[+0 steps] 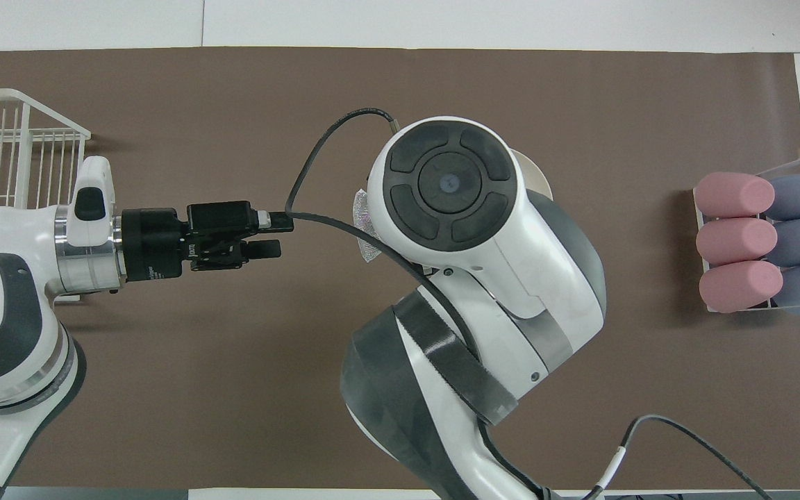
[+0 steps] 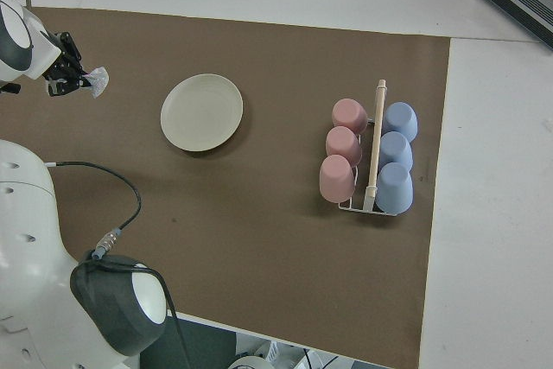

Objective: Wipe plate with sponge
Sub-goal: 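Take the scrubber with the left gripper from the right gripper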

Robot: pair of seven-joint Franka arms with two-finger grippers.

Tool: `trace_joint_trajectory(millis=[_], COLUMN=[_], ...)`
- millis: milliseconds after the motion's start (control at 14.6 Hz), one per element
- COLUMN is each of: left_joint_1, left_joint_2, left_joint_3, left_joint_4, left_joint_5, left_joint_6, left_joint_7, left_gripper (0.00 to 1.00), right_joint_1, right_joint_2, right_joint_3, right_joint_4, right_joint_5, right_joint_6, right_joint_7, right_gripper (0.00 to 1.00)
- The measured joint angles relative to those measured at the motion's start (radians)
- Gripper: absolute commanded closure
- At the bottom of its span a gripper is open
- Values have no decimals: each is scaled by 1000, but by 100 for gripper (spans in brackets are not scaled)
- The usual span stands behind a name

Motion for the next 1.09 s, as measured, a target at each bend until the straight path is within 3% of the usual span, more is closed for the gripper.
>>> trace_joint_trajectory(millis=[410,547,615,957,1094], left_joint_1=[-154,-175,-180,-186,-194], left_joint_2=[45,66,74,91,95], left_joint_3=[-1,0,0,1,0], left_joint_4=[25,45,53,77,94], left_joint_5=[-86,-86,-86,-88,-88], left_joint_6=[181,190,195,197,198], left_joint_7=[34,34,34,-4,-48], left_gripper=[1,6,16,96,100], right_joint_1=[0,0,0,0,0], right_joint_2=[0,0,0,1,1], right_joint_3=[0,0,0,0,0], right_joint_4=[0,0,0,-2,-2], right_joint_5=[0,0,0,0,0], right_joint_6=[2,8,11,19,19], right_joint_7=[0,1,4,8,8], right_gripper=[100,100,100,100,100])
